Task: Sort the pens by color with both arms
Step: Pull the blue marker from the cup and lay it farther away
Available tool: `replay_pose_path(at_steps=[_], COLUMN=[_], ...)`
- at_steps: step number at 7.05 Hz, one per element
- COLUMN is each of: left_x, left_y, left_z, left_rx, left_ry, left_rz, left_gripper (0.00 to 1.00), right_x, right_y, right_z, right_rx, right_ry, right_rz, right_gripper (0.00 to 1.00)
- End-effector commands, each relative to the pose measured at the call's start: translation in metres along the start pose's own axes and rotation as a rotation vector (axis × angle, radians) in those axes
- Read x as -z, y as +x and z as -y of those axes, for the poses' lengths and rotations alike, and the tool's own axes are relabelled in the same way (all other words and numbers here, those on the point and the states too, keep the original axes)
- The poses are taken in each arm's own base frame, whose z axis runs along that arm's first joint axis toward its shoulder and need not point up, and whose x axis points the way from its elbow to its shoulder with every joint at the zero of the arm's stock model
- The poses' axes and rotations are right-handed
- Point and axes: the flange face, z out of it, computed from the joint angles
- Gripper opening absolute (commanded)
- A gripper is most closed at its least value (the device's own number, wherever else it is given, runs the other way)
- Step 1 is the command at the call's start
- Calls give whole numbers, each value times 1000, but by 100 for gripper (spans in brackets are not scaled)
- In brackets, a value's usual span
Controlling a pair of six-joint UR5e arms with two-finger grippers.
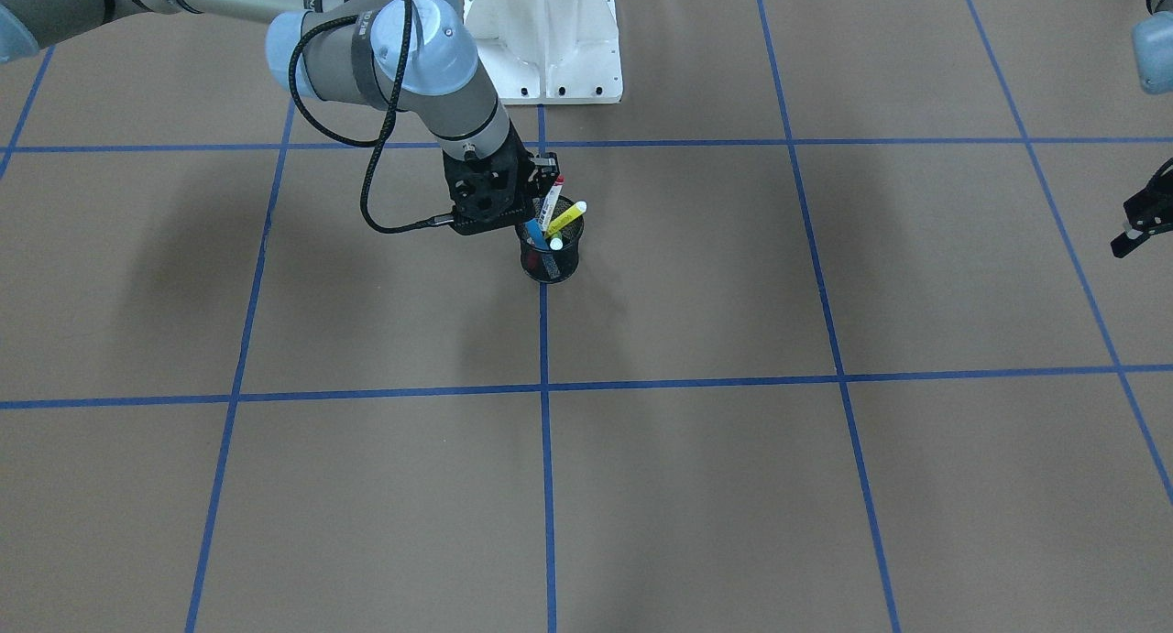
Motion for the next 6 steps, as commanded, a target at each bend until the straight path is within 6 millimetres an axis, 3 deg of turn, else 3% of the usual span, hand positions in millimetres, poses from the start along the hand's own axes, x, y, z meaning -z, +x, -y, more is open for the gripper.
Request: replay_pose_path(at_steps=[1, 4, 6], left_x=[0, 1, 1], left_y=[0, 0, 1], left_z=[-1, -1, -1], left_rx=[0, -1, -1], left_ry=[0, 1, 1], left_rz=[0, 0, -2], left_gripper=[100, 100, 100], right_x=[19, 97, 138], right_y=[-2, -8, -13], right_z=[-6, -14, -3], right_rx=[12, -12, -50], right_ry=[16, 61, 112], right_rz=[24, 31, 5], right_gripper=[0, 0, 0])
